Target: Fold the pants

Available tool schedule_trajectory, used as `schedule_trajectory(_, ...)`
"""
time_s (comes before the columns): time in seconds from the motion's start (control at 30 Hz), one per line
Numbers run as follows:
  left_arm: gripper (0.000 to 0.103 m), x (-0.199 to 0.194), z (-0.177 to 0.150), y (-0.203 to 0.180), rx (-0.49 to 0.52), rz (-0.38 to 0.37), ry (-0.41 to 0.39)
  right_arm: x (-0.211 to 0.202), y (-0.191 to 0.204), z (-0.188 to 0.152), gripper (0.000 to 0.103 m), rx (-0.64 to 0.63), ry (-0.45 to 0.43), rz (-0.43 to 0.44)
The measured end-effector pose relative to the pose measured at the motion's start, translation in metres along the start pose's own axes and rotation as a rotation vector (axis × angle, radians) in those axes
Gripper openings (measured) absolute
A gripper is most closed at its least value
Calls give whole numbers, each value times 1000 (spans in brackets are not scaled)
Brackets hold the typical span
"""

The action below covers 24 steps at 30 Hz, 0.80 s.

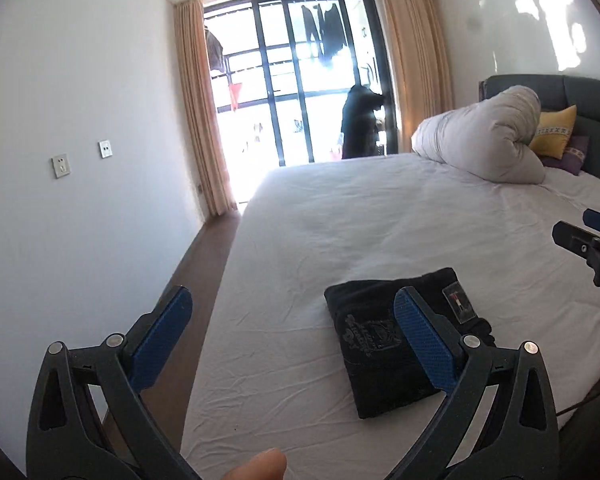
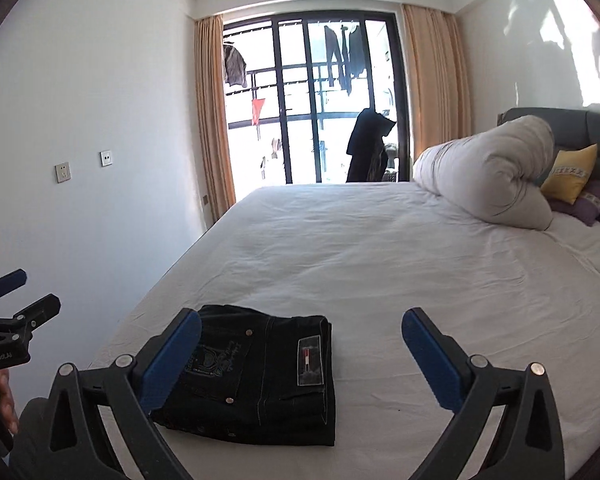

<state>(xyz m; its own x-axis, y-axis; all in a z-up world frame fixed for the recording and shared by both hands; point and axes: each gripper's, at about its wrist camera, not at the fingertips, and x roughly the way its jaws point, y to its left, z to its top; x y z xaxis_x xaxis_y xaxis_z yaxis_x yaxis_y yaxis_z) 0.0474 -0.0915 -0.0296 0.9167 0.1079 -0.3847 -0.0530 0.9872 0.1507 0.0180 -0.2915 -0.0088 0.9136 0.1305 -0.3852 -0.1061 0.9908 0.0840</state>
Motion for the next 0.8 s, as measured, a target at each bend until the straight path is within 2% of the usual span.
schedule_trajectory(0.07,103,-18,8,4,-30,10,10,-17,4,10,103,13,1,17)
schedule_trajectory(0.13,103,-21,12,6,-53,-32,61,-28,9,18,103,29,31,35)
schedule_trajectory(0.23,103,-18,11,4,-86,-40,149,-39,16,23,103,49,83,26)
schedule_trajectory(0.27,103,-15,9,3,-103,-65,181,-42,16,23,103,60,101,16)
schedule_trajectory(0.47,103,5,-8,-7,-143,-122,308,-47,15,19,103,131,194,-6)
schedule_trajectory(0.8,103,49,-26,-15,-137,-123,387,-26,40,2,103,95,285,15)
